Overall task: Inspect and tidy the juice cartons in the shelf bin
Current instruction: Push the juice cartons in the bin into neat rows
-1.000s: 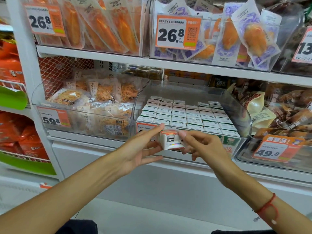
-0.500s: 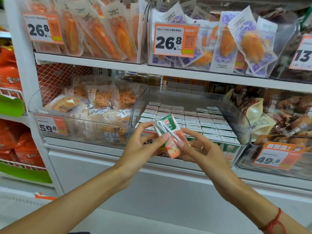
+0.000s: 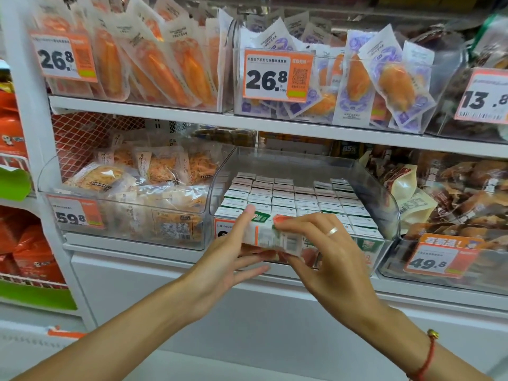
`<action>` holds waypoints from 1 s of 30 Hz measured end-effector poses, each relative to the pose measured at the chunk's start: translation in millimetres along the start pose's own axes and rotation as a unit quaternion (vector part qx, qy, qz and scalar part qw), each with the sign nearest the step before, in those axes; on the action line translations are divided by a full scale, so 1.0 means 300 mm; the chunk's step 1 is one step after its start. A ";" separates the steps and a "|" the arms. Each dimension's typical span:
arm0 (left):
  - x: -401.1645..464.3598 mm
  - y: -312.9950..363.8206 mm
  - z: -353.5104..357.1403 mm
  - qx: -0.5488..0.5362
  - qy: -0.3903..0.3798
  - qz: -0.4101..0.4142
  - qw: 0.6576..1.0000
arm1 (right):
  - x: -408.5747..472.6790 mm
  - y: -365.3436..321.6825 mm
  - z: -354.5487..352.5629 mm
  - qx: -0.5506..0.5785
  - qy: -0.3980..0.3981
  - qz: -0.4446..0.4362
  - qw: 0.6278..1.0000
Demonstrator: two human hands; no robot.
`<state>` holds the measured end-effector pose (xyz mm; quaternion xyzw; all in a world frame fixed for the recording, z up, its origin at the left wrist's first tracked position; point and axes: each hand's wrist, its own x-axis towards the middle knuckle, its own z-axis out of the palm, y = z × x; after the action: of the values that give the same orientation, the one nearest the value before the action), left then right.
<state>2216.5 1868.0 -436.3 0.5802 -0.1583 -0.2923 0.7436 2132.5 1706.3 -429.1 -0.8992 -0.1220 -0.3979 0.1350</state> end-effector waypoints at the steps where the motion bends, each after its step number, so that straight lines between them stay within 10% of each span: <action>1: 0.002 0.001 0.000 -0.007 0.001 -0.004 1.000 | 0.000 -0.002 0.002 0.006 -0.017 -0.012 1.000; 14: -0.023 -0.015 -0.003 0.128 -0.019 0.183 0.975 | 0.002 0.069 0.013 0.384 -0.142 0.252 0.877; 22: -0.013 -0.003 0.006 0.175 -0.009 0.217 0.960 | -0.014 0.120 -0.010 0.359 -0.074 0.262 0.893; 30: 0.017 0.017 0.019 0.188 0.101 0.245 0.946 | -0.011 0.241 -0.067 0.027 -0.135 0.145 0.980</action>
<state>2218.6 1861.3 -430.4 0.6795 -0.2713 -0.0059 0.6816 2140.1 1631.6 -429.0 -0.9487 -0.0181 -0.2461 0.1976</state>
